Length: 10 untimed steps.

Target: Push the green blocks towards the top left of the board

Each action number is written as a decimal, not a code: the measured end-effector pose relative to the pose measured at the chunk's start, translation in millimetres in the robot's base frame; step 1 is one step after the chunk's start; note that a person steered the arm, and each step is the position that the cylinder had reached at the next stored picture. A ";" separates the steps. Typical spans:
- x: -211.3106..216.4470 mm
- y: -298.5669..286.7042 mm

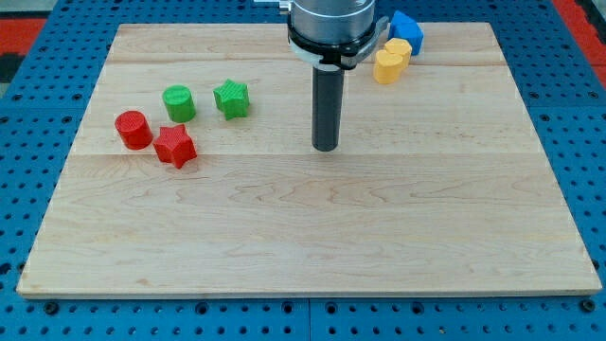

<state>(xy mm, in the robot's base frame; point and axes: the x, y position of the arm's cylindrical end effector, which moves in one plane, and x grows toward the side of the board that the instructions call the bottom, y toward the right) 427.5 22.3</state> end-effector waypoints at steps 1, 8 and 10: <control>0.0 -5.3; -40.0 -110.1; -113.3 -131.9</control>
<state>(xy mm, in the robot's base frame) 314.2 -109.6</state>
